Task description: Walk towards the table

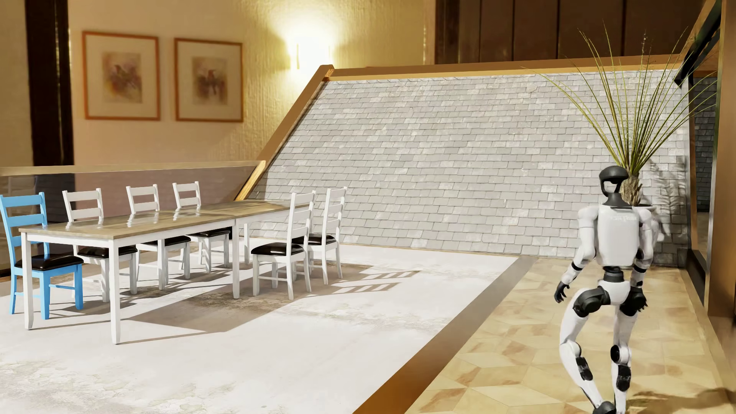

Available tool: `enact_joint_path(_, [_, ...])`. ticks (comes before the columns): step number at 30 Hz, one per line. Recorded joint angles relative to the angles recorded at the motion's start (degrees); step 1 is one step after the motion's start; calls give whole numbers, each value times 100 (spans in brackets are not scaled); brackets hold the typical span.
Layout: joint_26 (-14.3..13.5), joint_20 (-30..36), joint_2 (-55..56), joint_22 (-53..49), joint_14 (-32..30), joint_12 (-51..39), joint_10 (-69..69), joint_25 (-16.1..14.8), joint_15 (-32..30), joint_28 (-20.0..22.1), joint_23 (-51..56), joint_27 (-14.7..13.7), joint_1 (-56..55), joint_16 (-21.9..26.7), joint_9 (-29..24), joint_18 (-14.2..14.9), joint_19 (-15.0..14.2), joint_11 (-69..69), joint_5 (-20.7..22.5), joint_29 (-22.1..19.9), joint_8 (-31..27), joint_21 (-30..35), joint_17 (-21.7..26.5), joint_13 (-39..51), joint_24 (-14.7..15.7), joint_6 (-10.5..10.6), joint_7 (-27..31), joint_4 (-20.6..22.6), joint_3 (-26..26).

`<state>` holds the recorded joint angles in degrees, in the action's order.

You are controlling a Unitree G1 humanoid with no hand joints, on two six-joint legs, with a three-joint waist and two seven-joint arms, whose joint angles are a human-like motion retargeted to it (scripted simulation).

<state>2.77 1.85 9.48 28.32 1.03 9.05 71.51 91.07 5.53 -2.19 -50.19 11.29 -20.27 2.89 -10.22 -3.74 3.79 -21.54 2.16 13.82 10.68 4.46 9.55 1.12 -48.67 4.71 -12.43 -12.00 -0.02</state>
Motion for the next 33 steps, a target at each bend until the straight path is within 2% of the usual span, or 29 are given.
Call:
enact_joint_path(1, [-8,19,-316,-230,63,67,-502,259,137,-8,78,-174,-323,123,38,-3,-29,169,46,-140,56,220,185,410,120,29,-73,-3,107])
enact_joint_path(2, [47,10,-616,-393,82,99,-1256,294,280,25,176,-190,-560,228,78,8,-59,324,98,-318,116,270,286,804,190,52,-127,67,192])
enact_joint_path(3, [155,-44,-895,-475,16,113,-2272,113,433,82,281,-128,-691,283,118,55,-88,449,157,-505,175,181,328,1169,240,73,-145,209,254])
enact_joint_path(5, [533,-302,-1399,-387,-234,132,-4938,-593,748,317,547,119,-606,195,187,347,-154,627,295,-850,262,-221,241,1744,385,108,20,650,314])
enact_joint_path(6, [757,-482,-1675,-184,-169,146,-6011,-1044,896,455,728,226,-550,94,211,477,-198,722,375,-1013,302,-458,152,1929,497,122,1,814,303])
enact_joint_path(7, [1002,-647,-1964,158,66,118,-6419,-1501,1049,576,928,309,-591,-5,226,627,-260,766,449,-1174,375,-678,70,2019,617,133,-341,862,262])
enact_joint_path(8, [1255,-739,-2242,626,144,41,-6320,-1917,1167,609,1134,385,-609,-73,235,518,-336,723,499,-1319,476,-845,5,2001,691,130,-828,836,214])
enact_joint_path(9, [1492,-729,-2500,1118,64,-11,-5933,-2274,1181,492,1317,406,-581,-88,244,48,-421,609,513,-1438,552,-906,-77,1893,634,102,-1145,775,190])
enact_joint_path(10, [1679,-670,-2728,1520,-24,18,-5441,-2458,1038,265,1441,364,-531,-83,257,-538,-516,416,486,-1492,539,-789,-143,1728,453,49,-1279,681,196])
enact_joint_path(11, [1733,-602,-2875,1758,-71,155,-4927,-2445,724,20,1502,261,-452,-100,271,-960,-626,63,403,-1431,425,-541,-172,1526,199,-23,-1371,548,227])
enact_joint_path(12, [1662,-570,-2853,1858,121,369,-4389,-2291,268,-166,1522,68,-372,-160,277,-1039,-776,-543,241,-1265,282,-289,-157,1269,-51,-109,-1438,444,271])
enact_joint_path(13, [1551,-670,-2625,1869,519,604,-3967,-2081,-232,-240,1500,-133,-257,-294,270,-1036,-982,-1474,0,-1015,158,-154,-130,965,-170,-211,-1503,450,316])
enact_joint_path(14, [1453,-908,-2196,1846,852,816,-3779,-1918,-707,-232,1410,-219,-56,-487,258,-1015,-1188,-2641,-293,-704,26,-180,-154,652,-117,-323,-1573,554,352])
enact_joint_path(15, [1389,-1187,-1655,1834,1085,964,-3766,-1845,-1147,-205,1238,-152,204,-677,247,-970,-1226,-3764,-537,-411,-178,-331,-243,352,17,-438,-1622,710,362])
enact_joint_path(16, [1372,-1371,-1086,1858,1256,1023,-3839,-1802,-1255,-175,996,62,482,-799,237,-911,-1124,-4648,-654,-242,-427,-536,-360,46,67,-547,-1604,890,343])
enact_joint_path(17, [1374,-1380,-526,1915,1382,990,-3971,-1729,-987,-159,709,348,768,-825,232,-844,-964,-5273,-682,-231,-635,-719,-471,-288,-63,-634,-1486,1083,307])
enact_joint_path(19, [1272,-1054,480,2014,1547,698,-4339,-1405,-827,-228,124,843,1343,-712,227,-713,-767,-5744,-782,-245,-862,-809,-614,-1058,-614,-722,-983,1485,203])
enact_joint_path(20, [1137,-922,920,1995,1631,476,-4495,-1170,-827,-269,-73,886,1594,-646,223,-657,-677,-5605,-922,-130,-889,-675,-668,-1472,-800,-739,-640,1659,137])
enact_joint_path(21, [959,-849,1310,1921,1733,241,-4600,-933,-762,-263,-169,749,1808,-585,214,-613,-545,-5227,-1134,5,-838,-474,-732,-1874,-871,-749,-270,1798,56])
enact_joint_path(23, [592,-760,1810,1617,1944,-184,-4754,-633,-673,-107,-217,196,2191,-509,176,-526,-207,-3700,-1665,146,-376,-236,-893,-2518,-691,-778,436,1991,-128])
enact_joint_path(24, [447,-706,1889,1451,2026,-340,-4862,-623,-736,42,-229,2,2399,-481,148,-476,-156,-2524,-1797,273,-21,-312,-1024,-2710,-529,-799,704,2055,-214])
enact_joint_path(25, [353,-642,1878,1301,2069,-461,-5013,-630,-872,194,-223,-92,2624,-457,116,-432,-295,-1134,-1706,478,226,-442,-1153,-2803,-365,-818,900,2095,-282])
enact_joint_path(26, [320,-574,1861,1181,2079,-552,-5190,-601,-954,306,-176,-165,2871,-436,82,-401,-639,213,-1388,694,130,-556,-1241,-2807,-221,-823,1036,2108,-333])
enact_joint_path(27, [331,-505,1899,1106,2093,-619,-5332,-550,-849,384,-87,-240,3130,-420,44,-382,-1102,1150,-1001,836,-304,-660,-1275,-2748,-104,-813,1123,2101,-368])
enact_joint_path(28, [377,-438,1978,1104,2118,-671,-5378,-490,-658,440,13,-265,3371,-407,5,-371,-1329,1438,-705,845,-708,-769,-1264,-2632,-17,-799,1153,2079,-382])
enact_joint_path(29, [478,-361,2047,1204,2122,-719,-5305,-401,-676,455,100,-239,3587,-392,-30,-358,-1149,1135,-565,729,-700,-853,-1221,-2462,34,-787,1126,2060,-378])
enact_joint_path(31, [790,-24,2055,1746,1746,-911,-4888,-185,-1088,280,307,47,3868,-346,-81,-369,-466,149,-550,200,-432,-1012,-1154,-2066,-102,-713,1151,1956,-425])
enact_joint_path(32, [976,289,1943,2152,1296,-1069,-4454,-144,-1400,66,419,258,3875,-302,-96,-338,-311,-157,-617,-131,-315,-1118,-1159,-1876,-358,-642,1209,1849,-473])
enact_joint_path(33, [1123,668,1839,2551,722,-1224,-3739,-193,-1320,-245,487,437,3701,-253,-107,-134,-135,-503,-677,-428,-161,-1233,-1165,-1650,-721,-552,1216,1691,-517])
